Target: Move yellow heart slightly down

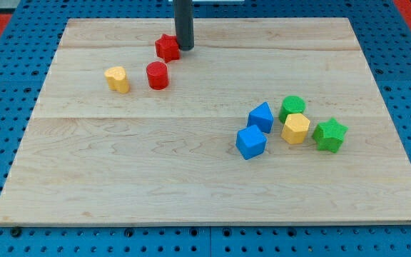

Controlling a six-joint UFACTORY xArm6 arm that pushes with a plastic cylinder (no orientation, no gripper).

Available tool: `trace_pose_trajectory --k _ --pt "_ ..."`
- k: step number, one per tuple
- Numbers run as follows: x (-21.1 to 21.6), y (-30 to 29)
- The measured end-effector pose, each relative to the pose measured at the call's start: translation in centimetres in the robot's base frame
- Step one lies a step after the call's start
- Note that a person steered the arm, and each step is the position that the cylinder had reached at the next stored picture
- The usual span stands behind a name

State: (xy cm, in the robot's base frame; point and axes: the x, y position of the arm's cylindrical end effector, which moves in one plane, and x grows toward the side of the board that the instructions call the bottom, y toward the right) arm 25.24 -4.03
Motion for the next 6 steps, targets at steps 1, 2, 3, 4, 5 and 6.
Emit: trace_pose_trajectory --k 1,2,3,4,5,6 --pt "-1.4 -0.9" --pt "-0.5 -6.4" --pt "3.9 -6.8" --pt "6.2 -7.9" --pt "7.9 -11.3" --pt "13.9 -11.1"
